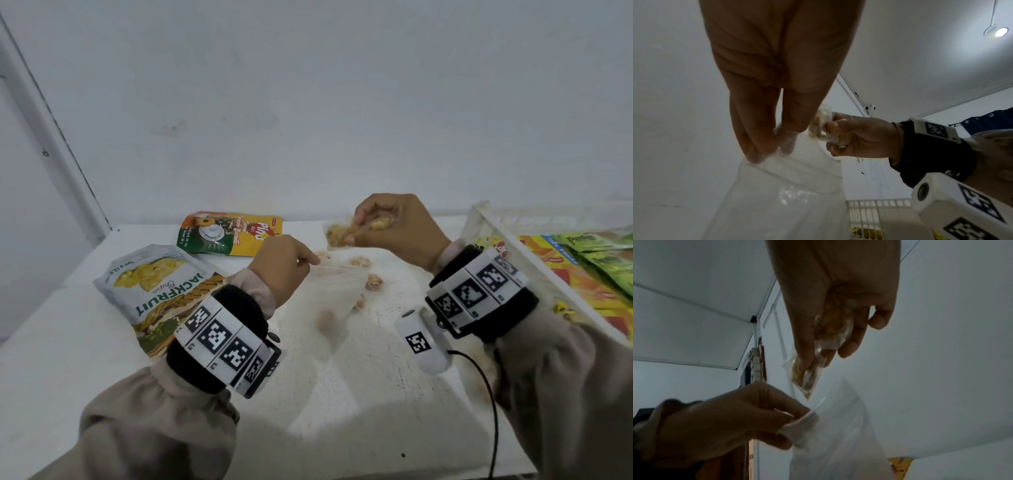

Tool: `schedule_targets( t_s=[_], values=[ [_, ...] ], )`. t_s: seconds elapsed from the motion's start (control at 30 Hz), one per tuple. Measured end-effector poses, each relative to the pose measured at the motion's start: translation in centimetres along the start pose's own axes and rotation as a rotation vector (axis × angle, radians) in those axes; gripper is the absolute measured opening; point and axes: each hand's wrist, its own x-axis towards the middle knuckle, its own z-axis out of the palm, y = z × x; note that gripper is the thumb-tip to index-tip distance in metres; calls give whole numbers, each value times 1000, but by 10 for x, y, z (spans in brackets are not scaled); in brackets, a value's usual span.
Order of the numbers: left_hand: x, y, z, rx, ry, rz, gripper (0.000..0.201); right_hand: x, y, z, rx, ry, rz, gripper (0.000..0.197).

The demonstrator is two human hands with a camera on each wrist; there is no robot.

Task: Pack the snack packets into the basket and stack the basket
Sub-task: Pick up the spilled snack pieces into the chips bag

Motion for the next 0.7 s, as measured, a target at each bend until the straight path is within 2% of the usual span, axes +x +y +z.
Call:
schedule_targets(
  t_s=[0.13,0.33,0.47,0.57,0.7],
  values=[
    [-1,-2,-2,47,-34,21,30,-2,2,12,-89,-52,27,20],
    [-2,-7,-2,-20,-8,7,30,-3,3,15,-180,-86,53,18],
    [-2,-8,-3,-62,8,4,32,-1,-3,17,-100,-7,81,30],
    [-2,-10,-5,-74,16,-6,31,2,-8,20,60,39,130,22],
    [-3,-12,-5,-103,30,-19,31,4,-12,29,190,-12,127,21]
  ],
)
